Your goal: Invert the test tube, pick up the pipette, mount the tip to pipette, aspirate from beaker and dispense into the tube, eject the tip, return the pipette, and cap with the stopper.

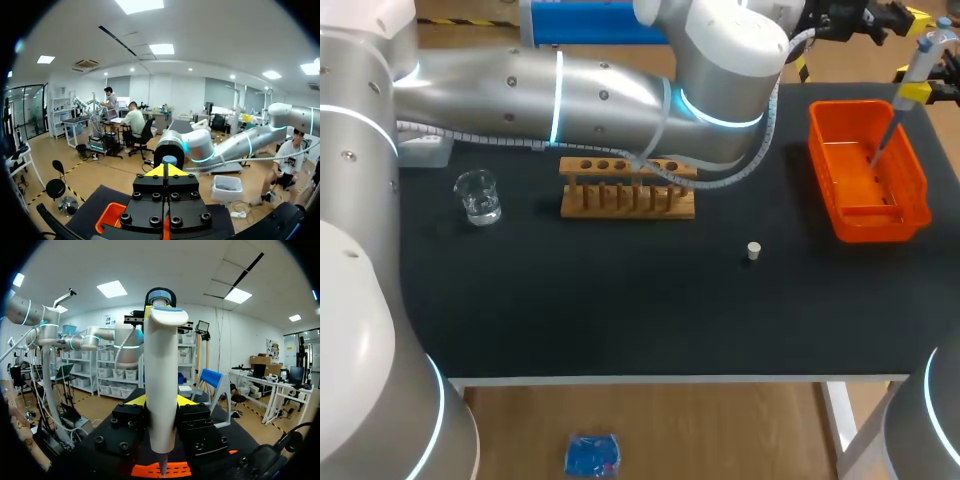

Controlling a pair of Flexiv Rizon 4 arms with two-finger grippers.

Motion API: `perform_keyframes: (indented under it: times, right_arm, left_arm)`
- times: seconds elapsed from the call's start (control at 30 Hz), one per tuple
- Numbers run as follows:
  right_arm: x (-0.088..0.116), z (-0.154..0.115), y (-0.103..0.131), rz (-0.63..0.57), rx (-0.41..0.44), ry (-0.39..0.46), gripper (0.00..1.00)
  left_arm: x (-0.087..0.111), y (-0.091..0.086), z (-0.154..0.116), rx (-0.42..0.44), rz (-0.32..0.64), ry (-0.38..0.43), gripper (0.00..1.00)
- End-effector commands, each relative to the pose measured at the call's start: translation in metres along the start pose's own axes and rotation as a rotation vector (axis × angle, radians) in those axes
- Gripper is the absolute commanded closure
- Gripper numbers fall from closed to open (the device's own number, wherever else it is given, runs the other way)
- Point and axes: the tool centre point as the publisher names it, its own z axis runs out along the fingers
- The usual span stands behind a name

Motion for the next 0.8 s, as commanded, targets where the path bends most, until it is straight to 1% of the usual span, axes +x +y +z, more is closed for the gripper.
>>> perform_keyframes:
  times: [0.03, 0.23, 0.5, 0.8]
  right_arm:
    - [-0.002, -0.002, 0.000, 0.000, 0.001, 0.005, 1.00]
    - [-0.002, -0.002, 0.000, 0.000, 0.001, 0.005, 1.00]
    - [-0.002, -0.002, 0.000, 0.000, 0.001, 0.005, 1.00]
    - [-0.002, -0.002, 0.000, 0.000, 0.001, 0.005, 1.00]
  left_arm:
    - [0.001, 0.000, 0.005, 0.015, 0.004, 0.006, 1.00]
    - [0.001, 0.004, 0.009, 0.016, 0.001, 0.018, 1.00]
    - [-0.003, 0.011, 0.010, 0.020, -0.010, 0.018, 1.00]
    - [-0.002, 0.020, 0.011, 0.014, -0.025, 0.017, 1.00]
